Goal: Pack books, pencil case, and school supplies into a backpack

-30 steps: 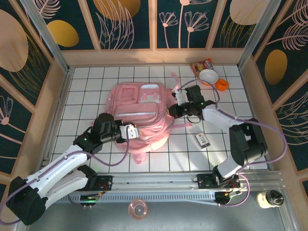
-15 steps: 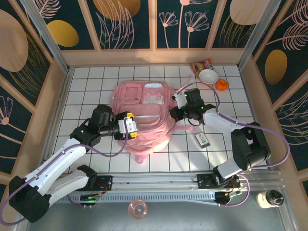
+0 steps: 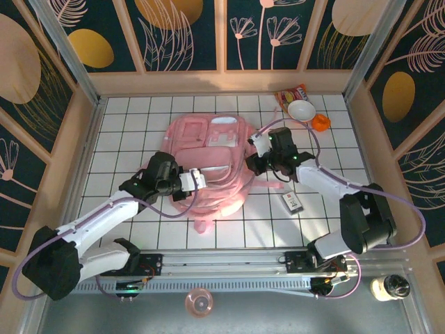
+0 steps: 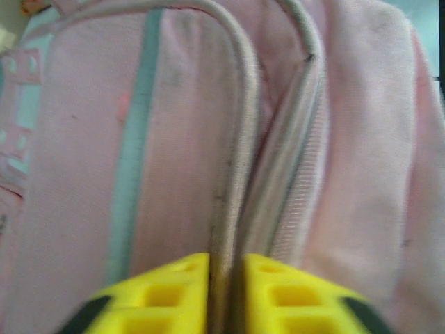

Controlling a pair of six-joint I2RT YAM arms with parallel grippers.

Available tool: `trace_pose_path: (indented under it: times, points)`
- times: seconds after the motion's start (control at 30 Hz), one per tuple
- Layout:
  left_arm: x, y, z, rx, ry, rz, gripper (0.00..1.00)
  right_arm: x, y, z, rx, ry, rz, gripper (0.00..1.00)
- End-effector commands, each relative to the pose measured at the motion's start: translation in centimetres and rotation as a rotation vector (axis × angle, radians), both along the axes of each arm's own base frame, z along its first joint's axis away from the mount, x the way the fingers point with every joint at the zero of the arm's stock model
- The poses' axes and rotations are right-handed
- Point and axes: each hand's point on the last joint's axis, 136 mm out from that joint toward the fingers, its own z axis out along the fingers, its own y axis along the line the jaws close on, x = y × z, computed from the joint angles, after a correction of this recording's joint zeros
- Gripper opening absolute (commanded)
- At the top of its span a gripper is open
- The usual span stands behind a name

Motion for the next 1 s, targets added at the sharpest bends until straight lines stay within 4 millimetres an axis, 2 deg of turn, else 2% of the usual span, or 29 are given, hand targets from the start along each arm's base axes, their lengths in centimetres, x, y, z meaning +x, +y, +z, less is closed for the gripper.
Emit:
trace_pose_path:
  times: [0.0, 0.1, 0.17, 0.27, 0.33, 0.4, 0.67, 0.7, 0.77, 0.97]
  points:
    - [2.0, -0.4, 3.0, -0.073, -0.098, 0.046, 0.0, 0.5, -1.7, 3.8, -0.006, -0.183, -0.029, 0.21]
    - [1.2, -0.5, 4.0, -0.138, -0.105, 0.046, 0.0, 0.1, -3.5, 5.6, 0.033, -0.242, -0.04, 0.39]
    - [0.7, -0.5, 4.6, -0.185, -0.106, 0.05, 0.0, -0.4, -3.6, 6.4, 0.063, -0.279, -0.012, 0.43]
    - [0.1, -0.6, 5.1, -0.257, -0.106, 0.052, 0.0, -2.0, -1.6, 6.9, 0.136, -0.295, 0.143, 0.57]
    - [-0.1, -0.7, 5.2, -0.299, -0.102, 0.057, 0.0, -3.1, 0.0, 6.6, 0.166, -0.296, 0.272, 0.62]
    - [-0.2, -0.8, 5.4, -0.332, -0.098, 0.059, 0.0, -3.6, 1.1, 5.7, 0.156, -0.309, 0.369, 0.61]
    - [0.2, -0.5, 5.4, -0.287, -0.129, 0.056, 0.0, -2.0, 2.0, 1.0, 0.055, -0.334, 0.517, 0.56]
    - [0.1, -0.6, 5.0, -0.254, -0.13, 0.036, 0.08, -1.9, 2.1, 0.7, 0.043, -0.336, 0.53, 0.55]
    - [-0.2, -0.6, 3.8, -0.182, -0.116, -0.014, 0.32, -2.1, 2.3, 0.1, 0.019, -0.351, 0.554, 0.54]
    - [0.2, -0.2, 1.2, -0.027, -0.119, -0.072, 0.59, -2.6, 3.7, -0.6, -0.039, -0.431, 0.613, 0.52]
